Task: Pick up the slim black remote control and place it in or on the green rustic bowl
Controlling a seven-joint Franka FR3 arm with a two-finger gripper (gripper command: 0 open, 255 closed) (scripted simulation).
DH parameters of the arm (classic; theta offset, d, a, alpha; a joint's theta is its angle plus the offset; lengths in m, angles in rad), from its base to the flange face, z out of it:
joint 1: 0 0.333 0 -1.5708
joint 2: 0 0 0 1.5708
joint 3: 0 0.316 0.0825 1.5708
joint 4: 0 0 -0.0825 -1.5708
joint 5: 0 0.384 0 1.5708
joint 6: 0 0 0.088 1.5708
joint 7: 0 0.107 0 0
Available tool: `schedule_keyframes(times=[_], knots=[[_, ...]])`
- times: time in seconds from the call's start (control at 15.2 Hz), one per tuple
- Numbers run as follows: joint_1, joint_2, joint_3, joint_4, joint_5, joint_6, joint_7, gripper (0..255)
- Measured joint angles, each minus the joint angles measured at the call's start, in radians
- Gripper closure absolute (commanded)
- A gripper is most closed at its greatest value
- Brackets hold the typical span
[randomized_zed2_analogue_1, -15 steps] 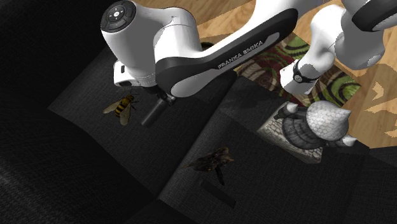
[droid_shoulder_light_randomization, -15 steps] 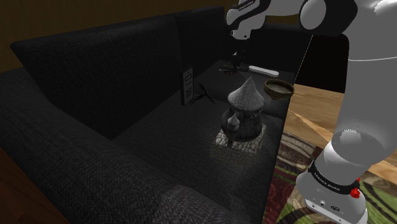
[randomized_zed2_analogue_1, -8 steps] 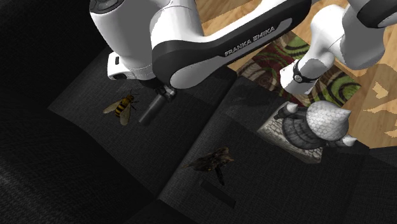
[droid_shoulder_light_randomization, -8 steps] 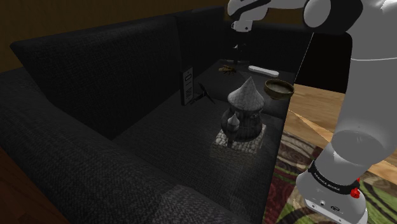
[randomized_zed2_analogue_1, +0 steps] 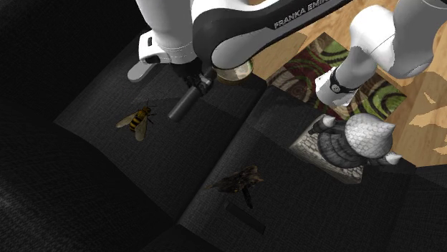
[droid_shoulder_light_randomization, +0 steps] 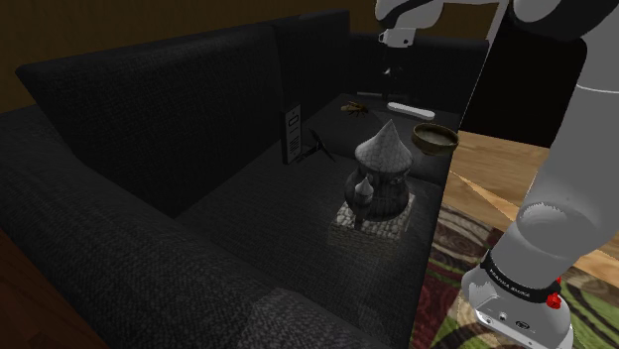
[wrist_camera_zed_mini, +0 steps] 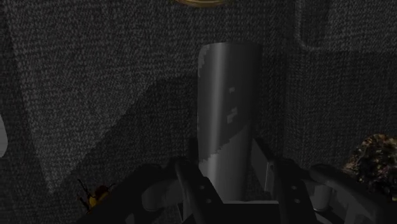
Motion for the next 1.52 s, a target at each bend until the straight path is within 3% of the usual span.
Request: schedule_keyframes(times=[0.33,0.99,1.52], knots=[[-0.021,-0.158,-0.032,-0.209,-0.055,0.059,-0.045,255],[-0.109,-0.432,-0.107,-0.495,-0.187,0.087,-0.144,255],[-0.118,-0.415,-0.127,-0.576,-0.189,0.184,-0.17,255]])
